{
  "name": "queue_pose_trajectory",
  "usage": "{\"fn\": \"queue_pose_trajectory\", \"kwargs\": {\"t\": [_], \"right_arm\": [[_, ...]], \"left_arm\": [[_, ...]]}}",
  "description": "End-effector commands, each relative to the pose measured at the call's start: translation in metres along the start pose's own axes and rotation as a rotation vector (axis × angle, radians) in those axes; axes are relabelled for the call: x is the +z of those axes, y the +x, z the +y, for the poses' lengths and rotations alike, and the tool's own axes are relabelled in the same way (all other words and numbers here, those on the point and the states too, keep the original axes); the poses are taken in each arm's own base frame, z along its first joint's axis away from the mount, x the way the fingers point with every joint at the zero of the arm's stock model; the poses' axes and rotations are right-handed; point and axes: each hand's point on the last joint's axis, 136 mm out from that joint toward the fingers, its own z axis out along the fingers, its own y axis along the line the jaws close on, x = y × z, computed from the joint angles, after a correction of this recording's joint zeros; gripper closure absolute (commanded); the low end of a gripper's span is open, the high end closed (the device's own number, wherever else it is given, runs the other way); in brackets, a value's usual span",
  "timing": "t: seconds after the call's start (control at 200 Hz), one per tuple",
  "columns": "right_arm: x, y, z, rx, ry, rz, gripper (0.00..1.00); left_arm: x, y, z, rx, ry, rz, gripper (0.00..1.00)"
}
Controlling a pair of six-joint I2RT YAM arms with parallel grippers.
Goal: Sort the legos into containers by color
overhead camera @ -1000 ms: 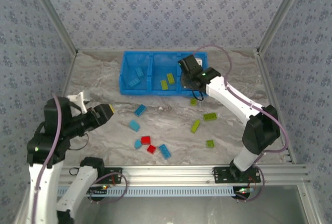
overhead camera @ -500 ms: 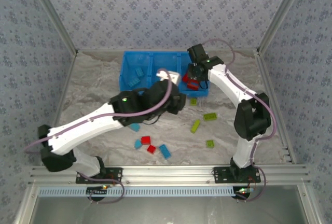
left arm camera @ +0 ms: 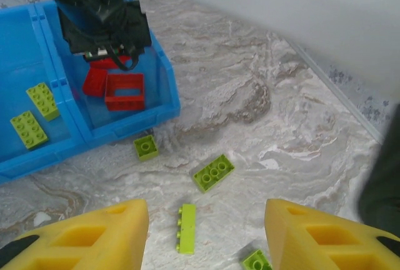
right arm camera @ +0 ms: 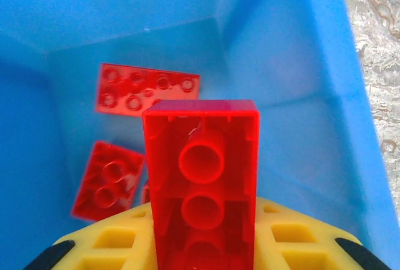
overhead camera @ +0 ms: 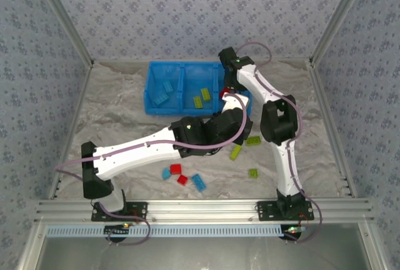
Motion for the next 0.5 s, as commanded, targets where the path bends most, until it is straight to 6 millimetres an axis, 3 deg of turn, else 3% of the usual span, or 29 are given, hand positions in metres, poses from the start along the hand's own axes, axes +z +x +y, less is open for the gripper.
{"fn": "queue_pose_trajectory", "kwargs": {"t": [0.0,0.2,0.495], "right_arm": [[0.008,-0.001,-0.020,0.028,0.113,0.016,0.76],[0.020,-0.003,-0.021,0.026,0.160,0.003,0.71],[0.038,0.006,-0.019,0.062,0.190,0.023,0.69]], "left_arm": [[0.001,-0.006,-0.004,-0.027,-0.010,-0.049,0.48],[0.008,0.006,-0.001,-0.032,-0.019,-0.030,0.48],[0.004,0.007,0.003,-0.035,-0.027,-0.029,0.48]]}}
